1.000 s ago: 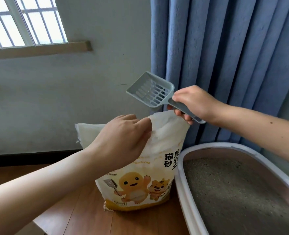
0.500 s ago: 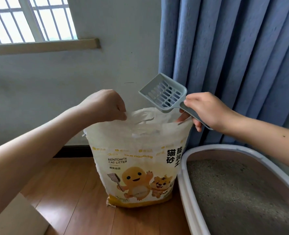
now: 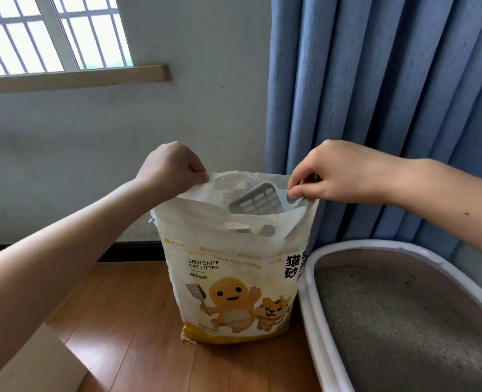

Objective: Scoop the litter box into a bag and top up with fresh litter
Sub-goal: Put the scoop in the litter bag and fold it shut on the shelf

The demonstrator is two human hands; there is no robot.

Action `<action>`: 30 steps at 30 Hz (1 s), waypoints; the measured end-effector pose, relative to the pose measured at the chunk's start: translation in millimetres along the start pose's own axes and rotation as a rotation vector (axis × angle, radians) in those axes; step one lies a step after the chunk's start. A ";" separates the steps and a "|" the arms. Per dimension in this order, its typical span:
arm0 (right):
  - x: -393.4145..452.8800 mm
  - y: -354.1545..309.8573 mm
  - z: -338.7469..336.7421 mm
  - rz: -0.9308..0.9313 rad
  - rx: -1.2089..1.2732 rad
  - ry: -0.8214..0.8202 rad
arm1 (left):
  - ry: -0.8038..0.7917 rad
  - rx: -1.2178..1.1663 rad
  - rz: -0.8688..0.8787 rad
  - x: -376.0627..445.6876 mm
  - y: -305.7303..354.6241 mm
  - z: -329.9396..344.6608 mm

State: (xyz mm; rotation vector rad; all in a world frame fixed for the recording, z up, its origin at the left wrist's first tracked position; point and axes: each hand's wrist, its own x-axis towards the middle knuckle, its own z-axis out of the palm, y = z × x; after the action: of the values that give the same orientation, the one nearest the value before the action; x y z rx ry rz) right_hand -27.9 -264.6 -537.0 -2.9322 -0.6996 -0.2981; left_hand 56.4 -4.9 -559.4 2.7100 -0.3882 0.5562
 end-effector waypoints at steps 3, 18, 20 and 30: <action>4.3 0.3 -0.4 -0.019 0.045 0.079 | 0.002 -0.006 0.000 -1.3 -0.8 0.3; 7.0 48.6 44.6 0.274 0.533 0.084 | -0.117 -0.295 -0.024 -33.0 -35.8 -33.6; 4.6 49.3 54.4 0.315 0.749 0.117 | -0.227 -0.514 -0.070 -50.4 -52.1 -43.0; -3.6 50.9 90.0 0.403 0.979 0.444 | 0.050 -0.766 -0.210 -93.2 -71.9 -4.1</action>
State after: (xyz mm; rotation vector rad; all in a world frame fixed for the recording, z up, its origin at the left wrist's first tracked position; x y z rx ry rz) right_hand 7.0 -297.5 -628.7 -1.9053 -0.1014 -0.3955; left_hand -3.8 79.6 -615.1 1.9624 -0.2311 0.3220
